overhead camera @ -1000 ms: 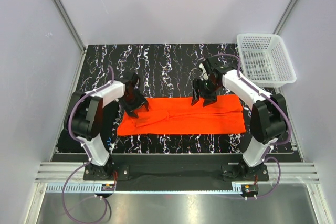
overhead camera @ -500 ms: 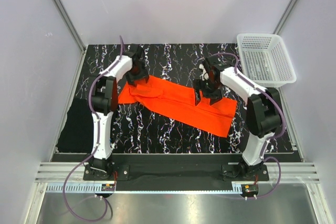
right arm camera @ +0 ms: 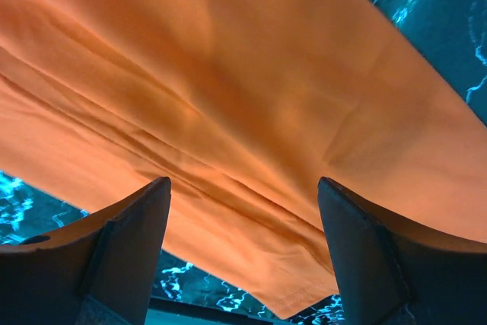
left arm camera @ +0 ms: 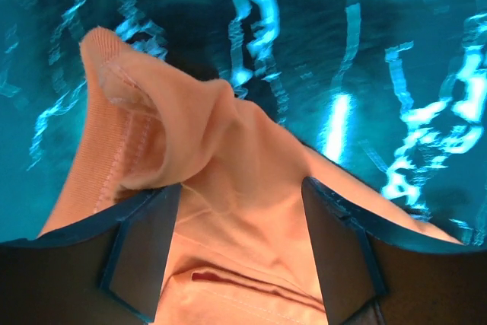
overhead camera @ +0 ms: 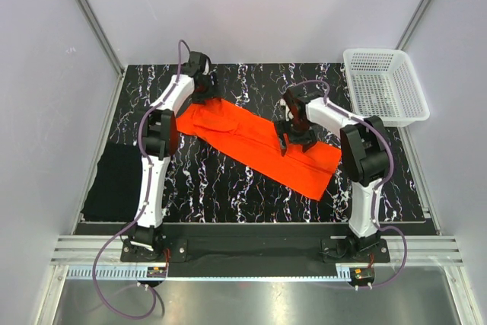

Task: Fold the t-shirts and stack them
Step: Fold the tshirt

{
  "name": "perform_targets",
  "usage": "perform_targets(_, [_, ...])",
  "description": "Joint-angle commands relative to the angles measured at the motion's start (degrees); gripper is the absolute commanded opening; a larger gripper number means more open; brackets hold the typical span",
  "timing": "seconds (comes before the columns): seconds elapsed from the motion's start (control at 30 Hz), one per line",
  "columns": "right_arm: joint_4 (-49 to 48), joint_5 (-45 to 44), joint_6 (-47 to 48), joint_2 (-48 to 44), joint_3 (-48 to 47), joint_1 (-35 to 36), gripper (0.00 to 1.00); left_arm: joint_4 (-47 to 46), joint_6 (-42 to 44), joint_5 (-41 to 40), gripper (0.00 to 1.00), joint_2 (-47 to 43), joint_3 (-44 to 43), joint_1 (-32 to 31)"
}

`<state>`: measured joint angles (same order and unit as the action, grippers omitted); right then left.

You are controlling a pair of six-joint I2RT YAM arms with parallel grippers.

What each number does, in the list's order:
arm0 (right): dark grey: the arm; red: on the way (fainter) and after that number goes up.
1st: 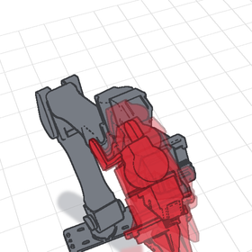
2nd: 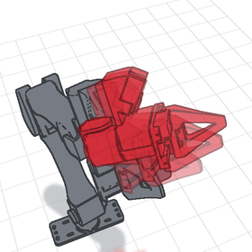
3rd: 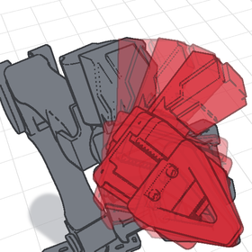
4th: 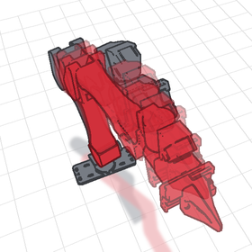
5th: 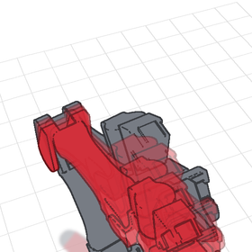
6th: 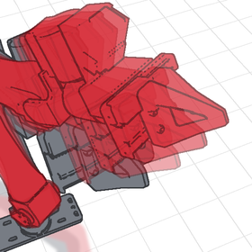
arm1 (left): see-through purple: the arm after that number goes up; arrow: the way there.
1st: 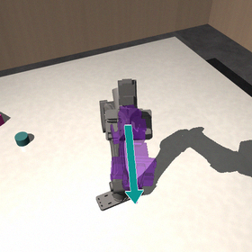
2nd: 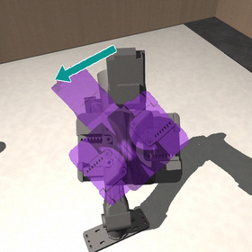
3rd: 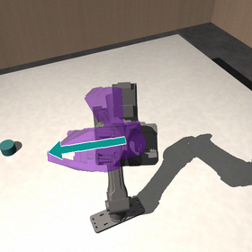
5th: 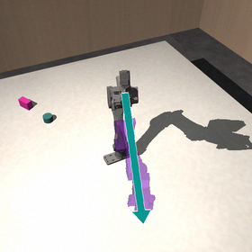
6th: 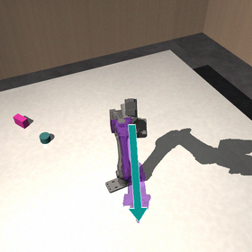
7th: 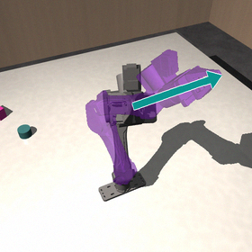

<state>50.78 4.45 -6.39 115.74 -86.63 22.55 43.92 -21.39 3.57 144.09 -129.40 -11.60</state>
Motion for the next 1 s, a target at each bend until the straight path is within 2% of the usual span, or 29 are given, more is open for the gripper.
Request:
perform_targets(0.0, [-1.12,-2.86,-2.21,-0.25,3.11,3.11,0.84,-7.26,0.04,7.84,0.7,0.93,0.11,0.43])
perform_targets(0.2, [-1.56,-2.08,-10.56,-2.71,9.62,8.03,0.84,-12.8,-3.12,16.97,0.7,3.21,0.91,0.52])
perform_targets(0.3, [-1.83,0.02,-16.44,-4.03,11.92,9.97,0.84,-18.68,-6.19,21.89,0.7,3.83,1.61,1.05])
perform_targets(0.47, [-5.16,9.24,-27.68,-4.83,12.89,13.48,0.86,-35.81,-12.61,28.58,0.7,5.05,3.63,1.4])
perform_targets(0.53, [-7.09,12.15,-30.33,-4.48,11.67,15.32,0.86,-40.21,-15.61,30.52,0.7,7.07,1.02,1.4])
perform_targets(0.63, [-7.8,16.81,-32.1,-4.47,7.63,16.39,0.87,-38.92,-16.23,31.49,0.7,8.4,-5.04,1.66])
perform_targets(0.77, [-6.75,16.13,-31.31,-6.58,1.57,16.3,0.86,-38.56,-14.31,29.65,0.7,0.68,-1.92,2.72])
perform_targets(0.97, [-3.5,13.66,-28.59,-10.45,0.05,14.55,0.87,-38.81,-12.98,22.45,0.7,-13.47,10.3,3.86])
